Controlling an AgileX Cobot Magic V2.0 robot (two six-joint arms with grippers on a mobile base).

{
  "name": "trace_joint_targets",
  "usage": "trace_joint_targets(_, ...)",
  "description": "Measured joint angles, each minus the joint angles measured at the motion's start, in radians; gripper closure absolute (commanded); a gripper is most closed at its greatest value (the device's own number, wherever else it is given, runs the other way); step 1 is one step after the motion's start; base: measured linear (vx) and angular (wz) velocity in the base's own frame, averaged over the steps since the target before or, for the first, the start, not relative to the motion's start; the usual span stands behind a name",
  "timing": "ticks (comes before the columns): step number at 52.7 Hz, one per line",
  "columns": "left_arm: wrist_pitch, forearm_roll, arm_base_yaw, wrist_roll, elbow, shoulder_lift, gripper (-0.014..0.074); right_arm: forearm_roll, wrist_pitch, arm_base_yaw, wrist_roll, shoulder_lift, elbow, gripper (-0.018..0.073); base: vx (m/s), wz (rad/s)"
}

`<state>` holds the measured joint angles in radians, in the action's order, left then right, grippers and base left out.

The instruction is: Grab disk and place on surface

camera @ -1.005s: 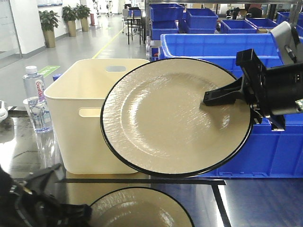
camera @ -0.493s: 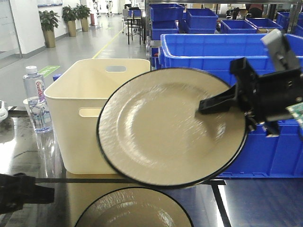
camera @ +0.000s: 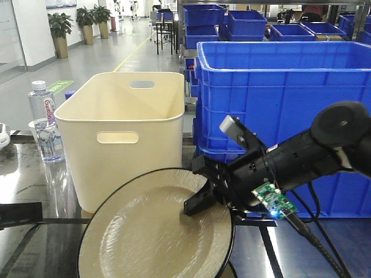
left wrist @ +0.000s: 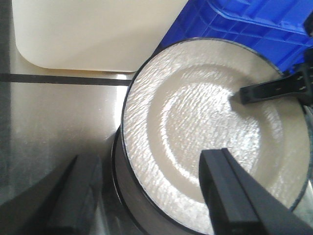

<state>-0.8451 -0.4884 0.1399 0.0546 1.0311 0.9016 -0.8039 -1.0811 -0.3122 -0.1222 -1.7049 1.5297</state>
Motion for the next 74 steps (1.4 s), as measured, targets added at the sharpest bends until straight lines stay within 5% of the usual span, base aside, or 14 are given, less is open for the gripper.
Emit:
trace_joint_targets(20, 0.006, 0.0, 0.0, 0.0, 0.0, 0.0, 0.0056, 0.058, -0.02, 0.0, 0.004, -0.075, 0.0, 0.0433, 0.0, 0.0)
trace_joint_targets(46, 0.094, 0.0, 0.0, 0.0, -0.002, 0.0, 0.0056, 0.195, -0.091, 0.0, -0.005, -0.077, 0.002, 0.0054, 0.0, 0.0)
trace_joint_targets(74, 0.117, -0.001, 0.0, 0.0, -0.003, 0.0, 0.0056, 0.462, -0.067, 0.0, -0.025, 0.01, 0.002, 0.0019, 0.0, 0.0)
